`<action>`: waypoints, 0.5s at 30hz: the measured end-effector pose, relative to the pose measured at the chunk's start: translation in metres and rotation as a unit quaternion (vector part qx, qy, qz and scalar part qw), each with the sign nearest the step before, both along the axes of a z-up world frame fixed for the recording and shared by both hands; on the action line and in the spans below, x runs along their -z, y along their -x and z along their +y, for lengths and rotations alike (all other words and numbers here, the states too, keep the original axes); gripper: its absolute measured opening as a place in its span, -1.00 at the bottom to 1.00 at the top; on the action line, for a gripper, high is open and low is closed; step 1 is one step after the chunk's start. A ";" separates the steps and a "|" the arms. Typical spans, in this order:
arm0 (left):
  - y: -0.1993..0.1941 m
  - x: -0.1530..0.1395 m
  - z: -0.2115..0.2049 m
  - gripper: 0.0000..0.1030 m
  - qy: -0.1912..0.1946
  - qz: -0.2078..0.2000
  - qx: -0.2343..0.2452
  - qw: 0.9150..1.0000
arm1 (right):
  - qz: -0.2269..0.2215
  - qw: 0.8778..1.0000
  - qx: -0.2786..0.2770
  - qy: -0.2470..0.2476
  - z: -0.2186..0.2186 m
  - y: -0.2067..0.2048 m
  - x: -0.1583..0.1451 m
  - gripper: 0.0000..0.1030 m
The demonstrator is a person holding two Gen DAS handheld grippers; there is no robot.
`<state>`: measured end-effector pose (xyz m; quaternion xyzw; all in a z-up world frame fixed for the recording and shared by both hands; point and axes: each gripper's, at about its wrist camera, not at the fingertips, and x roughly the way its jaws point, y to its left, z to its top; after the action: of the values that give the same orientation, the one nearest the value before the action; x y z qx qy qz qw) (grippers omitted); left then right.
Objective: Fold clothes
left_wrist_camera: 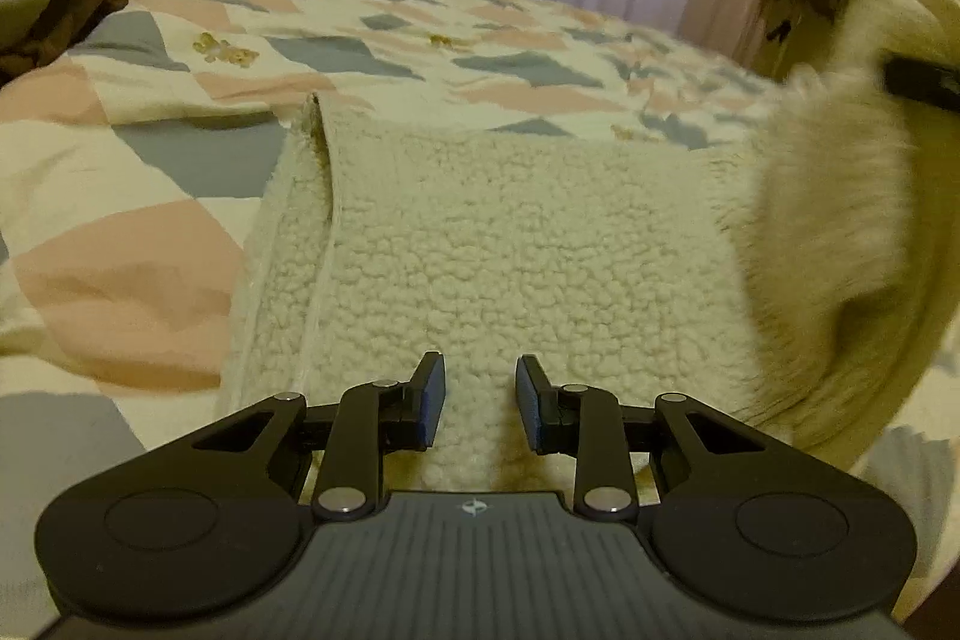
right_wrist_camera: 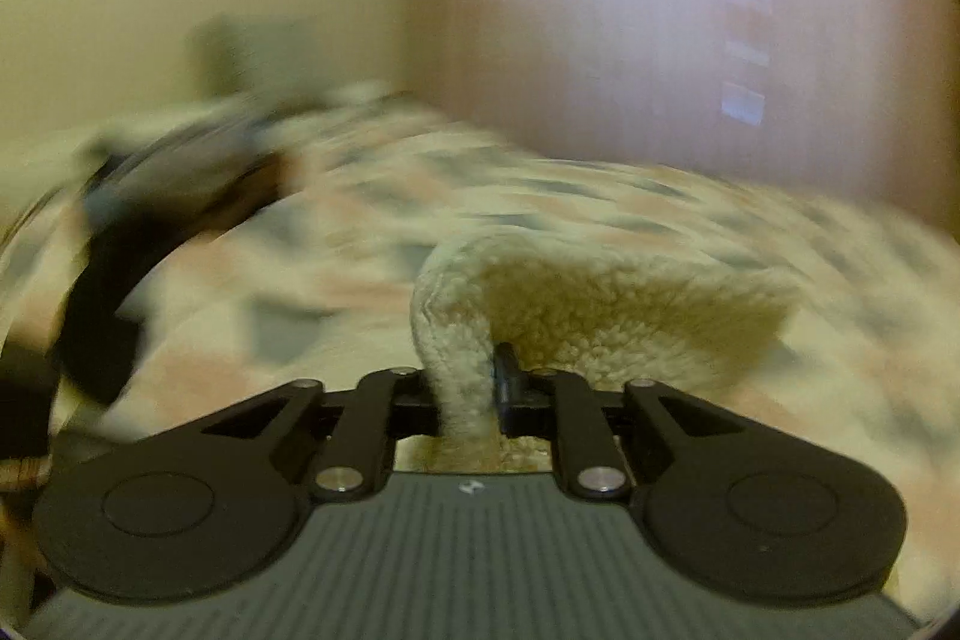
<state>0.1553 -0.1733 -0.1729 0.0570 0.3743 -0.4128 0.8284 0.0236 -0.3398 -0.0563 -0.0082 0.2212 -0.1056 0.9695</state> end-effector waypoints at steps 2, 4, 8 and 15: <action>-0.004 -0.004 0.021 -0.44 0.029 0.013 -0.011 0.999 | 0.033 0.996 -0.075 0.021 0.027 -0.028 0.007 -0.78; -0.012 -0.008 0.046 -0.44 0.045 0.022 -0.032 0.998 | 0.064 0.989 -0.129 0.029 0.053 -0.048 0.021 -0.78; -0.032 -0.008 0.102 -0.44 0.062 0.048 -0.087 0.993 | 0.121 0.975 -0.189 0.003 0.084 -0.076 0.063 -0.78; -0.057 -0.004 0.128 -0.39 0.078 0.078 -0.106 0.988 | 0.152 0.968 -0.197 -0.008 0.106 -0.047 0.086 0.45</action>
<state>0.2127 -0.0449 -0.1693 -0.0802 0.4081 -0.3538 0.8378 0.0706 -0.2338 -0.1420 -0.0598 0.3613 0.0918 0.9260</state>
